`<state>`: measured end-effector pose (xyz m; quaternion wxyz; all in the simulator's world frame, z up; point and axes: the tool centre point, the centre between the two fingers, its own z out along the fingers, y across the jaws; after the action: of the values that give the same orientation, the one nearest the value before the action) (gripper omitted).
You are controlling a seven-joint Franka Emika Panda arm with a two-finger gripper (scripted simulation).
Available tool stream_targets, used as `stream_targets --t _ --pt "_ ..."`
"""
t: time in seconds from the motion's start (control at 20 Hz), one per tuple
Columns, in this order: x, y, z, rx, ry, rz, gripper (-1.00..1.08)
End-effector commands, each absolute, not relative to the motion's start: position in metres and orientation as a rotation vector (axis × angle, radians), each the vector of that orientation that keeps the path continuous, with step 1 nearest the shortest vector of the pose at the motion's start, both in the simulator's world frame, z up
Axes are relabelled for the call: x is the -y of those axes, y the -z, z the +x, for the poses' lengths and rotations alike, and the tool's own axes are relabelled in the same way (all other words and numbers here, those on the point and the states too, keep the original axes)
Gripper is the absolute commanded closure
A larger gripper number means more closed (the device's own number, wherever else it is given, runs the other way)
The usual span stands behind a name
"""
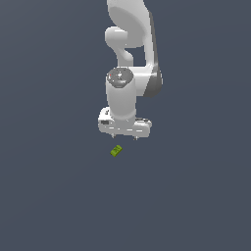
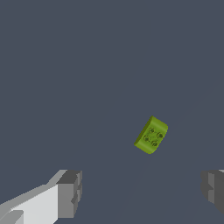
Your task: Pick up the object and move it to a goal position.
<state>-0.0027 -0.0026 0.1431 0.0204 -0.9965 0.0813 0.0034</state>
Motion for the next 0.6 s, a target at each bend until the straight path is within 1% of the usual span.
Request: stream_targets --t 0.0,0.55 --pt "0.007 -0.133 -0.002 -0.350 -0.012 -3.083 -0.92" --pt "0.033 -0.086 -0.004 -0.845 -0.010 -3.009 -0.92"
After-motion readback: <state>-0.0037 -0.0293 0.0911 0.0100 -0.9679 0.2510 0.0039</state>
